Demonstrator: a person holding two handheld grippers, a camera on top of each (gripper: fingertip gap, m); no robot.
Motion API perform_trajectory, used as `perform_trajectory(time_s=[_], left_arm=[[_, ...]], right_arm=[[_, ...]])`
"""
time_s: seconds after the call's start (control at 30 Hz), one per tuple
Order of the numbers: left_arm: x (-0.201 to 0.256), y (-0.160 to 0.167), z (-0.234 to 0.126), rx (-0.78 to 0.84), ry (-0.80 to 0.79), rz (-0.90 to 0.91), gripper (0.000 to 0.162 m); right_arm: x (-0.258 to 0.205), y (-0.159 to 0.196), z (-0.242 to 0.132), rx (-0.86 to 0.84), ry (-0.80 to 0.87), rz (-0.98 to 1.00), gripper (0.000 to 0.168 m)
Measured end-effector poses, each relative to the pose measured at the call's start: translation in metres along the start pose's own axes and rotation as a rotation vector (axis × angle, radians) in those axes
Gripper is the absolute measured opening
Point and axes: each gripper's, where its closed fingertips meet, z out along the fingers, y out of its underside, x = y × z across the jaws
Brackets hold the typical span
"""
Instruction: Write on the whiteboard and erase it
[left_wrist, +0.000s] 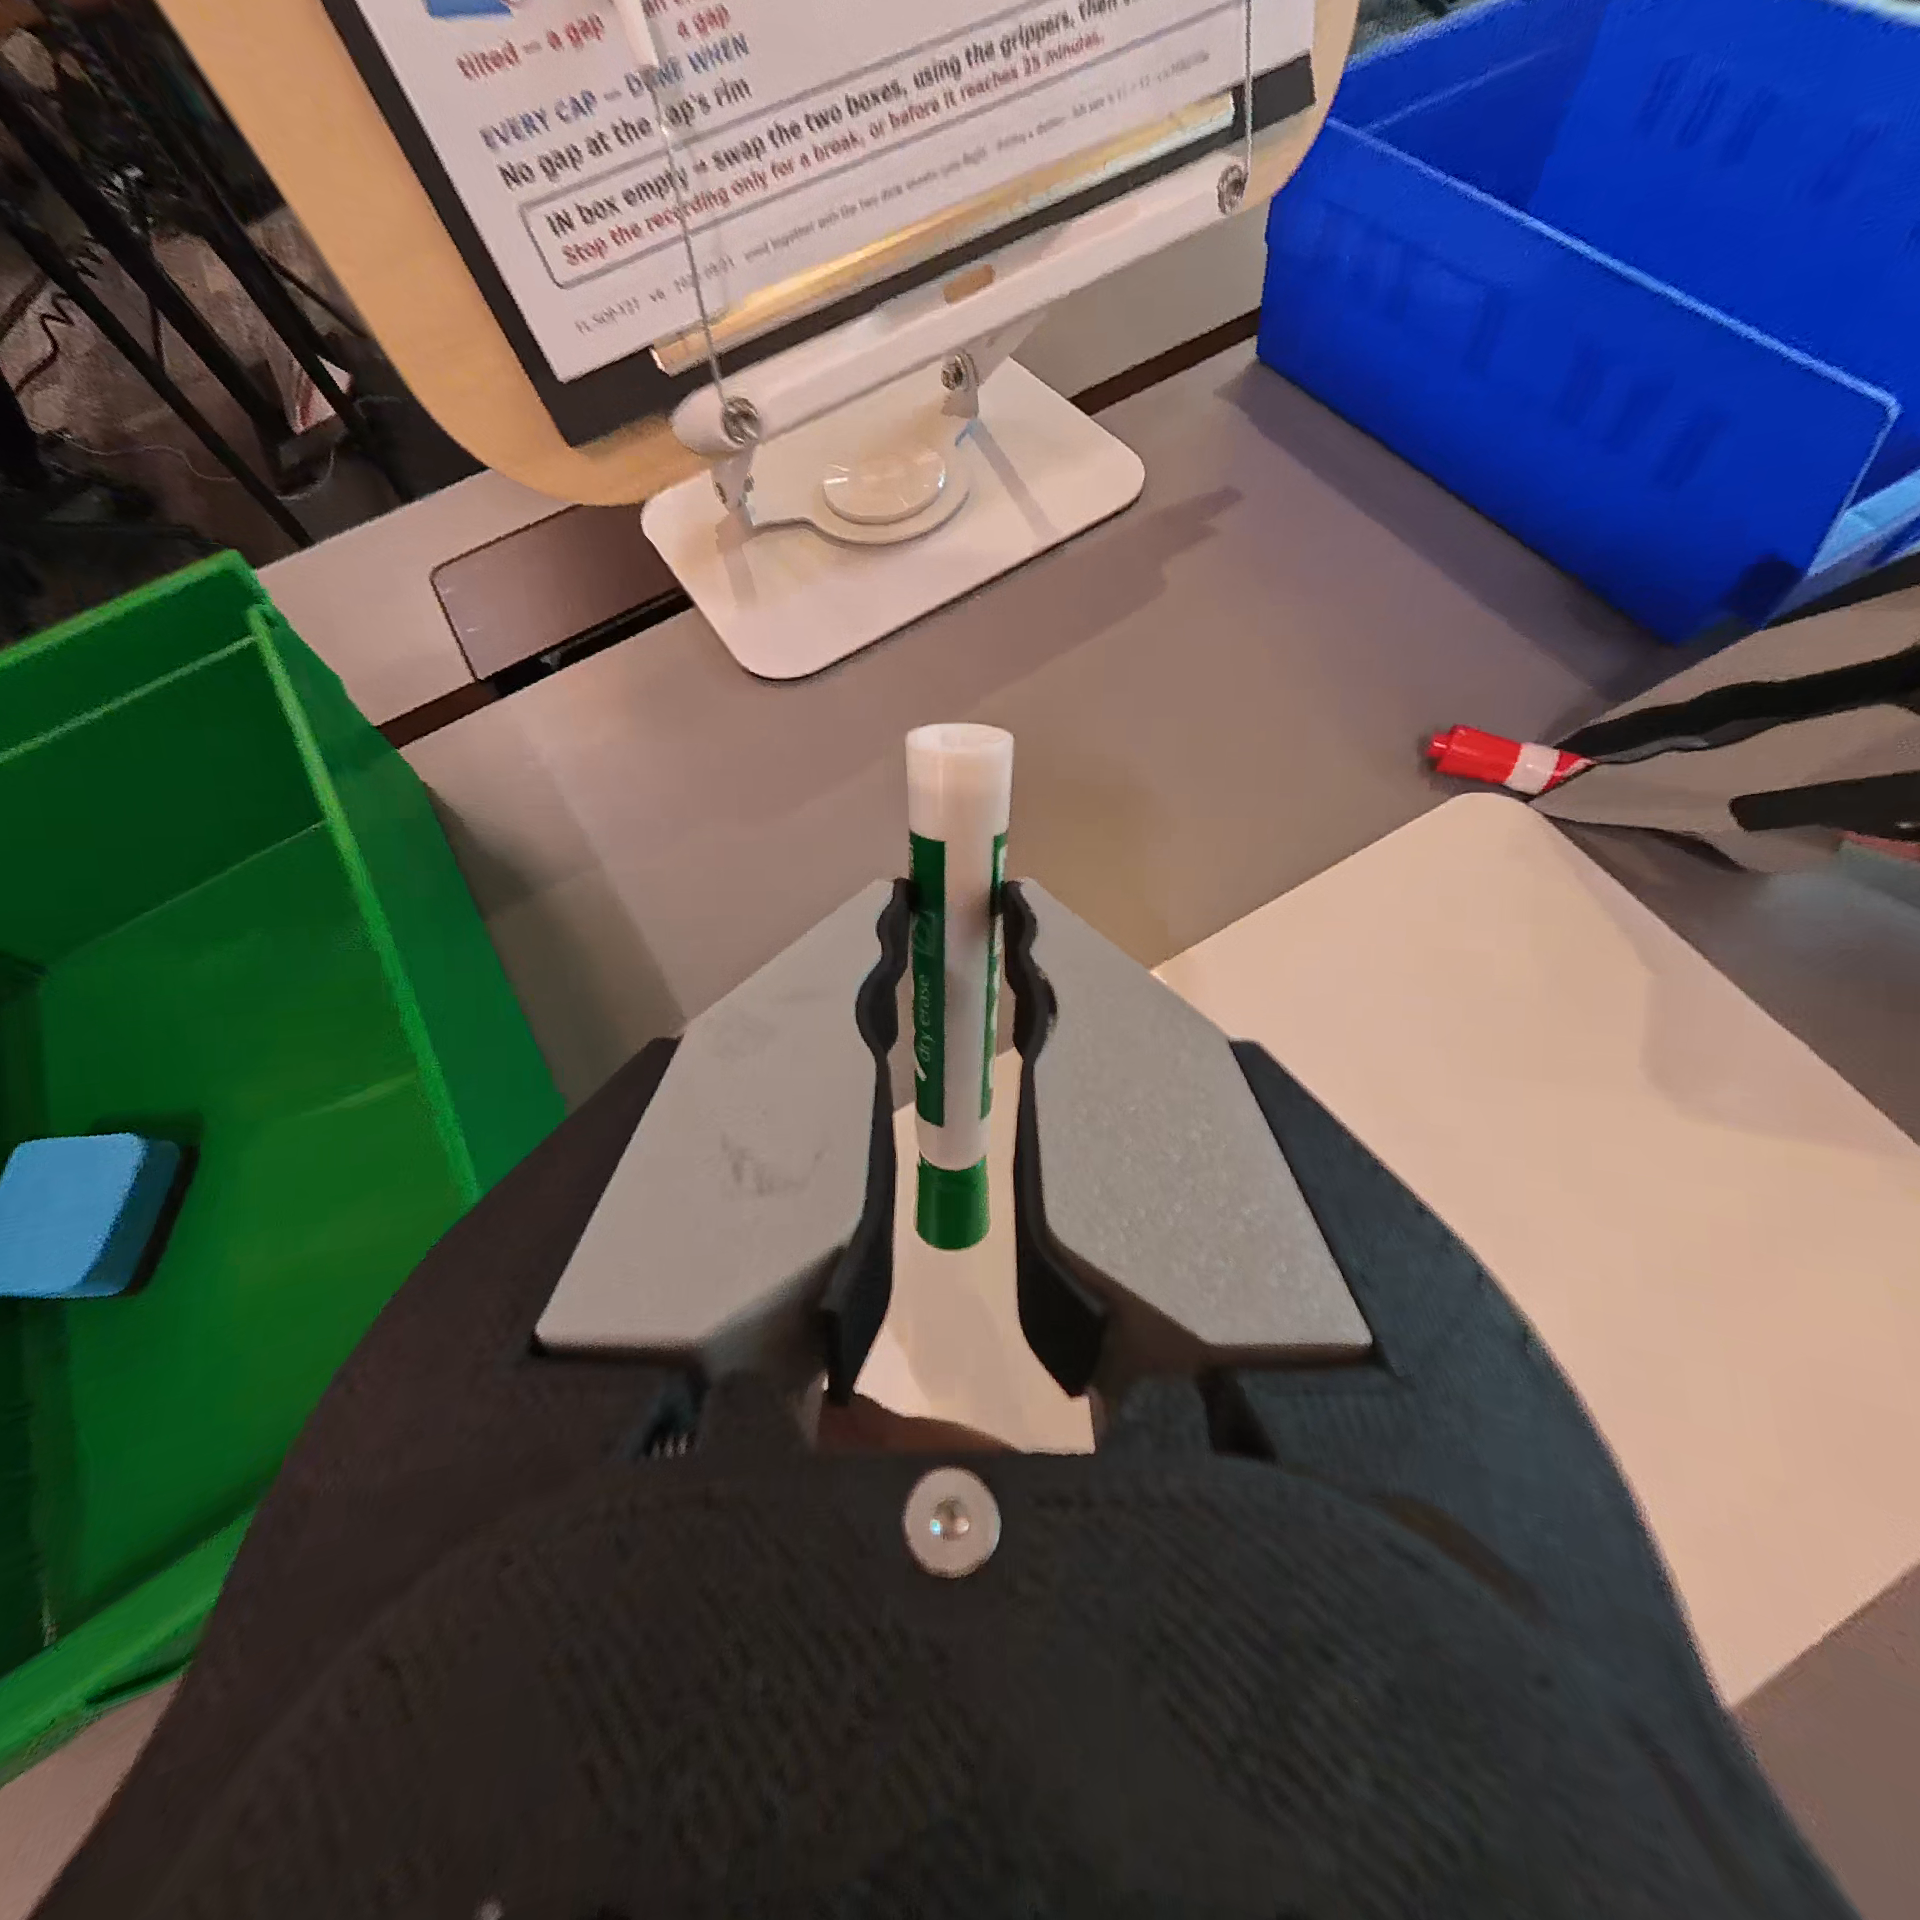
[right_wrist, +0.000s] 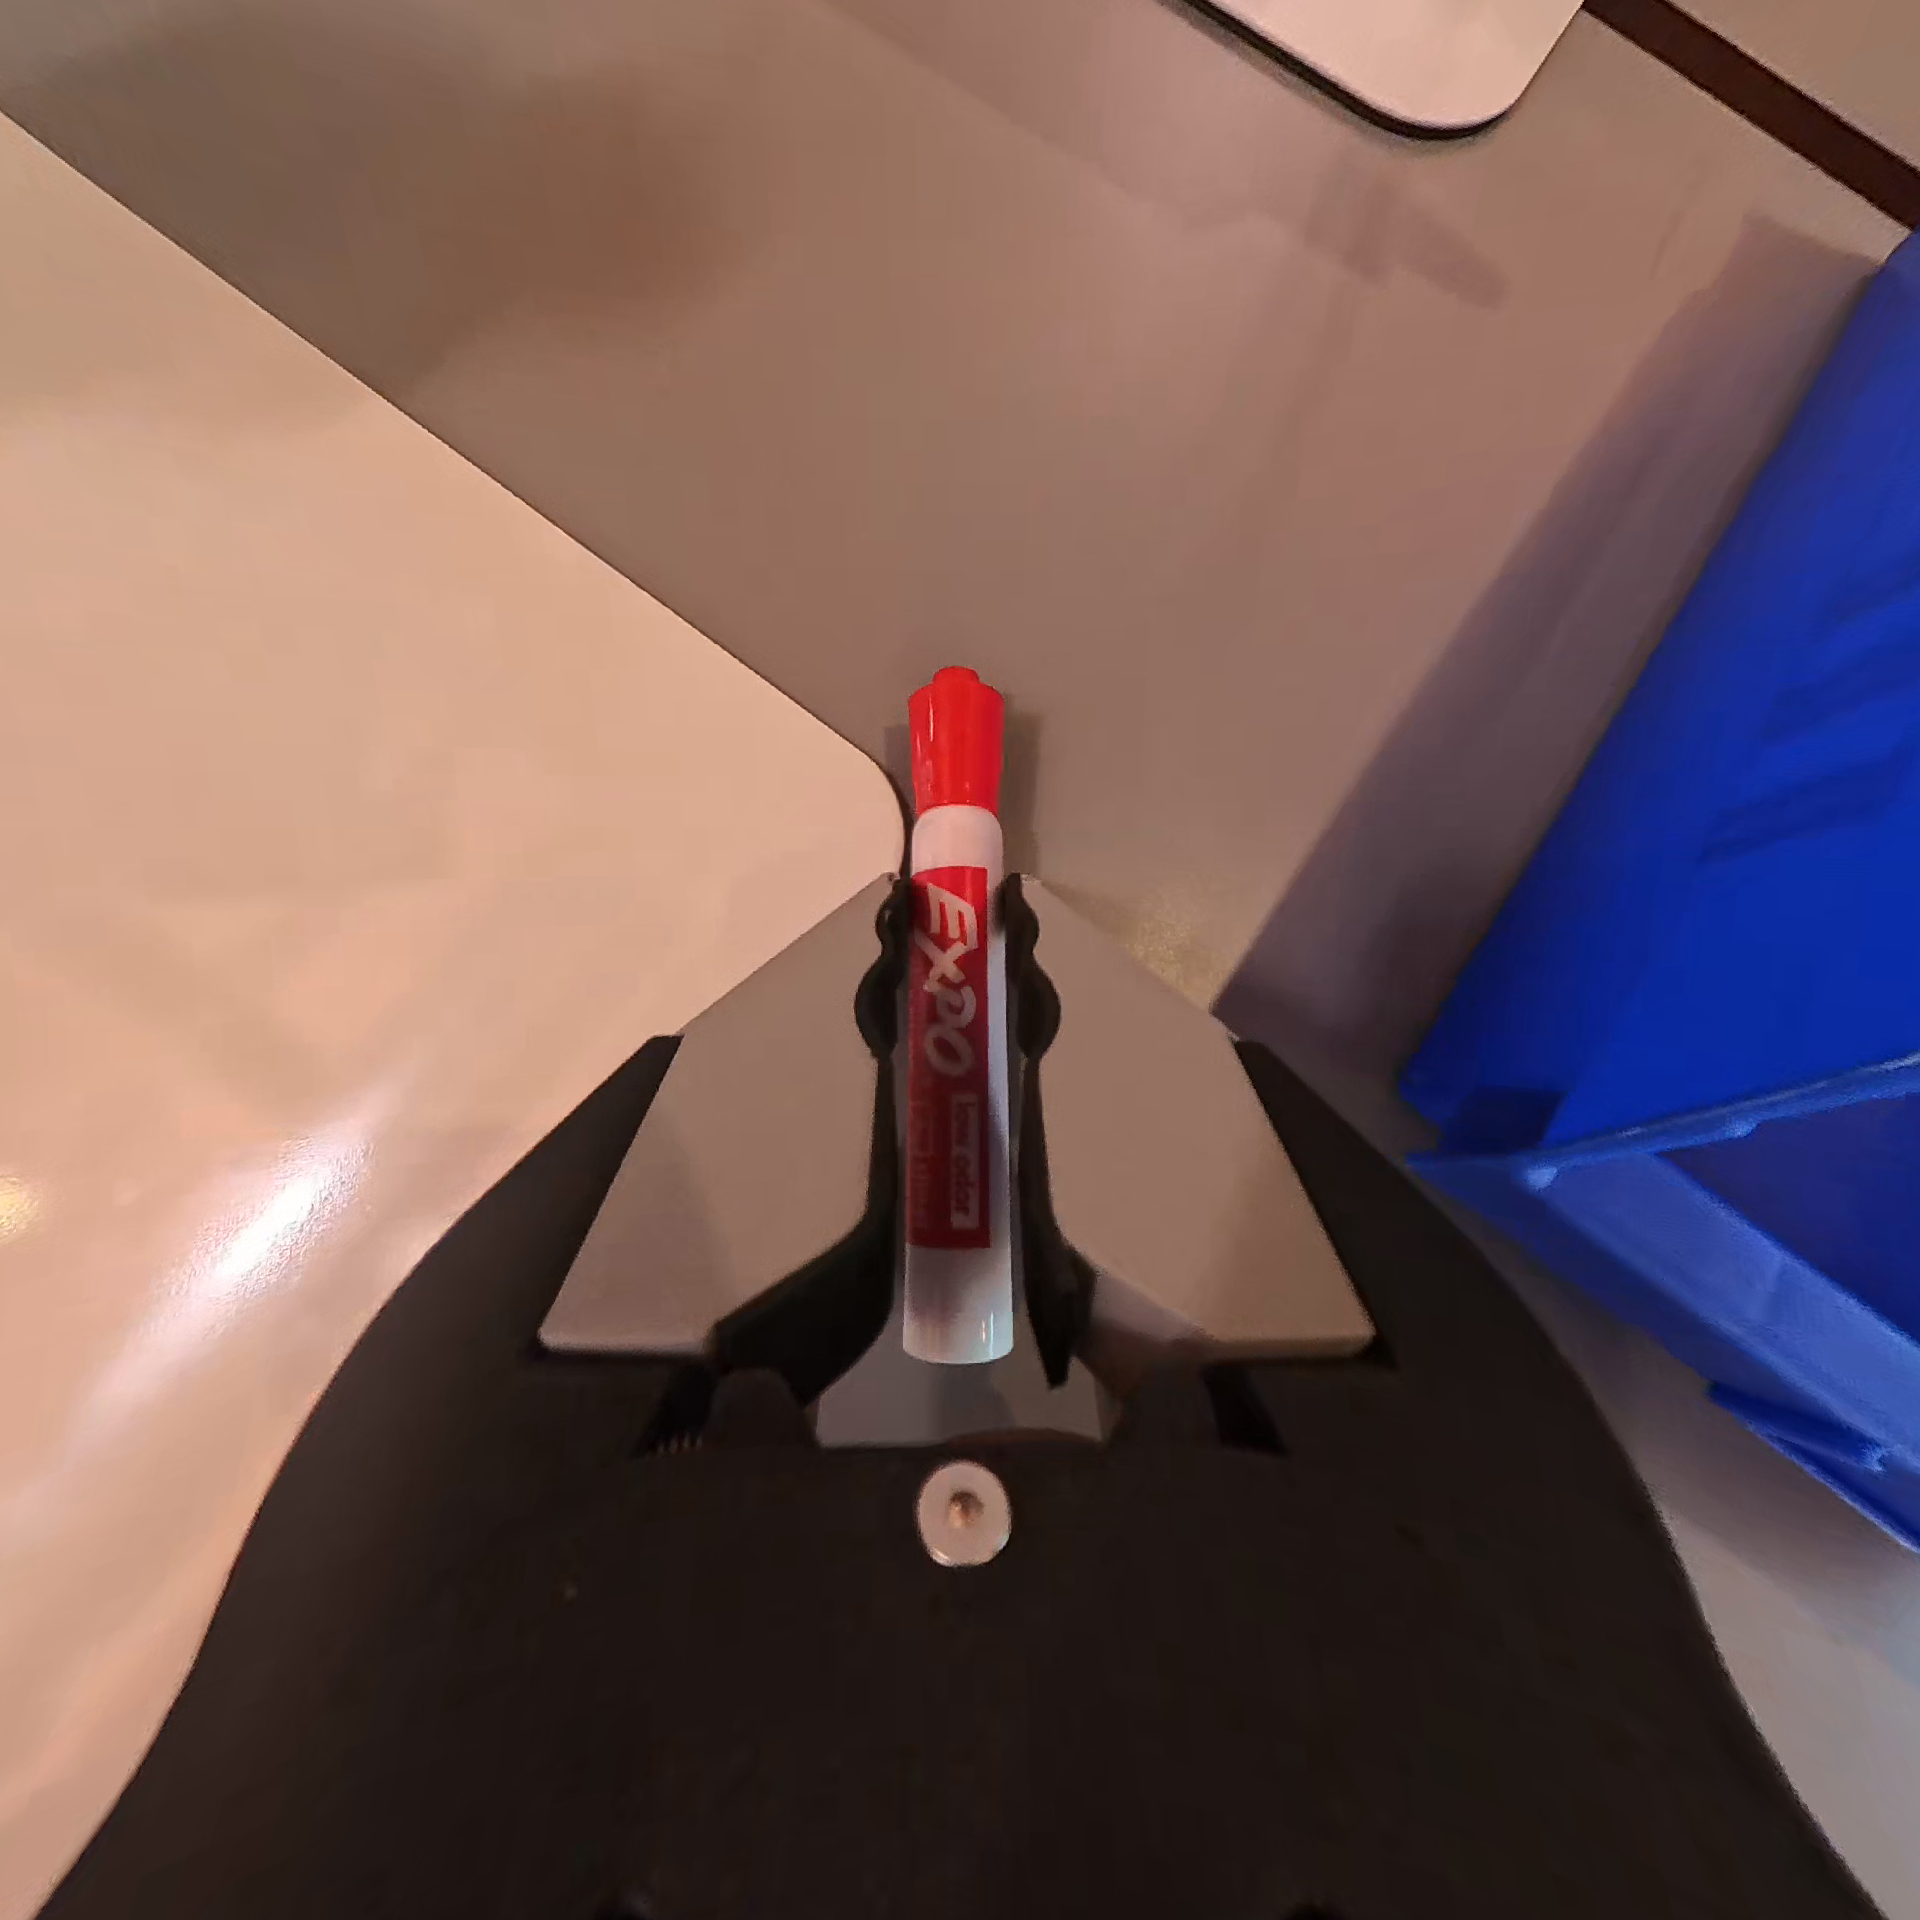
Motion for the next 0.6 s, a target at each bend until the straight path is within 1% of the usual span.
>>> perform_trajectory(time_s=[0.03,0.07,0.1,0.2,0.3,0.37,0.5,0.6], left_arm=[[-0.003,-0.003,-0.005,0.006,-0.008,-0.001,0.016],[-0.008,-0.005,-0.010,0.010,-0.020,0.003,0.016],[-0.013,-0.008,-0.016,0.012,-0.036,0.008,0.016],[-0.030,-0.015,-0.031,0.017,-0.076,-0.004,0.016],[-0.019,-0.017,-0.028,-0.011,0.018,-0.072,0.016],[0.000,-0.021,-0.017,-0.009,0.076,-0.102,0.016],[0.067,-0.015,0.026,-0.067,0.220,-0.108,0.016],[0.105,-0.009,0.059,-0.105,0.268,-0.119,0.016]], right_arm=[[0.000,-0.001,-0.001,0.007,0.001,-0.005,0.019],[-0.001,-0.002,-0.001,0.013,-0.006,-0.002,0.030],[-0.001,-0.001,-0.001,0.013,-0.011,0.009,0.036],[0.000,-0.001,-0.001,0.021,-0.020,0.023,0.038],[0.002,-0.008,-0.005,0.056,-0.013,0.036,0.041],[0.006,-0.014,-0.011,0.094,0.002,0.054,0.038],[0.018,-0.026,-0.025,0.186,0.045,0.086,0.040],[0.025,-0.021,-0.026,0.181,0.038,0.123,0.038]])
